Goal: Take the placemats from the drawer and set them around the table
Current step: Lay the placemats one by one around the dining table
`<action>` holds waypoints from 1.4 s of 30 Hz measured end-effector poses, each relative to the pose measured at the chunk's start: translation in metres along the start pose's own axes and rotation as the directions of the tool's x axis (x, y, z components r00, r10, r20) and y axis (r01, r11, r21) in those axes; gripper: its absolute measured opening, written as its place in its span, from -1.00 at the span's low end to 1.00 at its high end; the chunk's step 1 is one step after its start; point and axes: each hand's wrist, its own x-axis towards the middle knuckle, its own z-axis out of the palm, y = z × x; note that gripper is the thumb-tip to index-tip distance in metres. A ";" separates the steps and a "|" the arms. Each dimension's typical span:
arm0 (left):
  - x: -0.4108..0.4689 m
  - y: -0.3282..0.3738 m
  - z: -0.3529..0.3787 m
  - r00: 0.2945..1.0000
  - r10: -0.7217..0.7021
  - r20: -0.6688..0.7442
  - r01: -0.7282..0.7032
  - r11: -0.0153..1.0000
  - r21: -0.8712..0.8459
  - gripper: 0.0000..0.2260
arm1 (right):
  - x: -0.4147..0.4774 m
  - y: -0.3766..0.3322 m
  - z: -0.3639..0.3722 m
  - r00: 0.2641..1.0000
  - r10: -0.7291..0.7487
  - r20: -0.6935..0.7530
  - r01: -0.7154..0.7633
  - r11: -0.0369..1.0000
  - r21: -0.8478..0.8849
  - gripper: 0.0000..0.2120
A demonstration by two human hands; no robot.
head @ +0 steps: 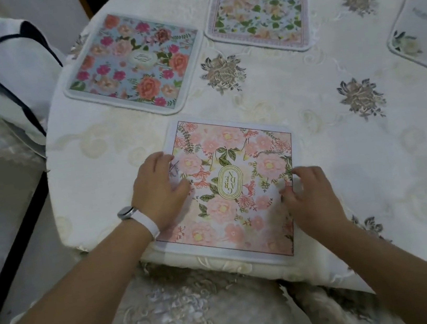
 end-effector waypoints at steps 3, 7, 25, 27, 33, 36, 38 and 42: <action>0.021 0.014 0.018 0.974 0.177 0.141 -0.190 0.978 0.085 -0.42 | 0.018 -0.029 0.011 0.964 -0.261 0.057 0.266 0.960 -0.091 -0.57; 0.064 0.028 0.038 0.916 0.303 0.263 -0.370 0.891 0.263 -0.46 | 0.057 -0.059 0.040 0.917 -0.351 0.192 0.385 0.902 -0.193 -0.51; 0.115 0.044 0.055 0.895 0.334 0.296 -0.434 0.804 0.406 -0.45 | 0.130 -0.036 0.058 0.951 -0.292 0.099 0.308 0.881 -0.360 -0.41; 0.110 0.038 0.055 0.935 0.256 0.245 -0.340 0.845 0.414 -0.43 | 0.127 -0.021 0.049 0.968 -0.244 0.059 0.249 0.902 -0.353 -0.40; 0.071 0.015 0.044 0.988 0.089 0.128 -0.135 0.900 0.415 -0.36 | 0.102 0.015 0.033 0.997 -0.074 -0.019 0.065 0.954 -0.294 -0.35; 0.041 0.008 0.037 0.994 0.039 0.103 -0.078 0.909 0.410 -0.34 | 0.077 0.022 0.035 0.999 -0.027 -0.034 0.016 0.958 -0.286 -0.35; 0.018 0.008 0.037 0.995 0.019 0.097 -0.058 0.904 0.423 -0.35 | 0.057 0.019 0.044 0.999 -0.015 -0.032 0.005 0.954 -0.300 -0.35; -0.020 0.024 0.048 0.986 0.085 0.146 -0.138 0.904 0.404 -0.41 | 0.011 0.001 0.068 0.991 -0.128 0.023 0.129 0.936 -0.328 -0.38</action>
